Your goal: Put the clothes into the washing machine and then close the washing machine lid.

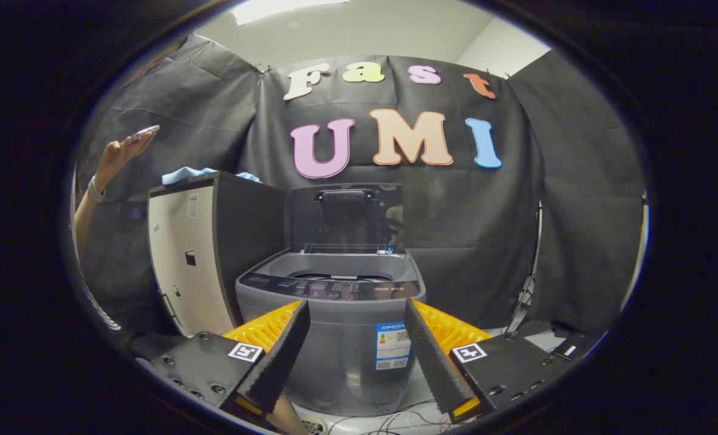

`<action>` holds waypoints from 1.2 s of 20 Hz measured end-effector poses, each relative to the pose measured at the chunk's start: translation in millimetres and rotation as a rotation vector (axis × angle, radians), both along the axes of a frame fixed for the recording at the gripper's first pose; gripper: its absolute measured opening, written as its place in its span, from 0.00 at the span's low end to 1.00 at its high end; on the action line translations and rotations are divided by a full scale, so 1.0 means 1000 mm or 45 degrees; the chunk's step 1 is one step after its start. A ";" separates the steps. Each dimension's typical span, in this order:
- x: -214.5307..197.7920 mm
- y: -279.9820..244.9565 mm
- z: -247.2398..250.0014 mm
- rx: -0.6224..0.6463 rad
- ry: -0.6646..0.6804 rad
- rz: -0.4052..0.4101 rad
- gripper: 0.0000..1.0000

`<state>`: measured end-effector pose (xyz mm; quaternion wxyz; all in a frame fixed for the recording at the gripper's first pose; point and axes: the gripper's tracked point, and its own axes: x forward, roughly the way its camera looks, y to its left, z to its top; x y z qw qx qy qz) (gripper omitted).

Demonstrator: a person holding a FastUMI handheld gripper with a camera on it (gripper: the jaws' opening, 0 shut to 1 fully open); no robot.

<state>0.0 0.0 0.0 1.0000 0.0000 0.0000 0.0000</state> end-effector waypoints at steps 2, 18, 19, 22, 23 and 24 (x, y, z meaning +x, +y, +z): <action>0.000 0.000 0.000 0.001 0.000 0.000 0.98; 0.001 0.000 0.000 0.004 0.001 0.006 0.98; 0.000 0.000 0.001 0.003 0.000 0.006 0.98; 0.001 0.001 0.000 0.005 -0.002 0.007 0.98; 0.001 -0.001 0.002 0.001 -0.009 -0.009 0.97; 0.002 -0.001 0.008 0.005 -0.028 -0.025 0.97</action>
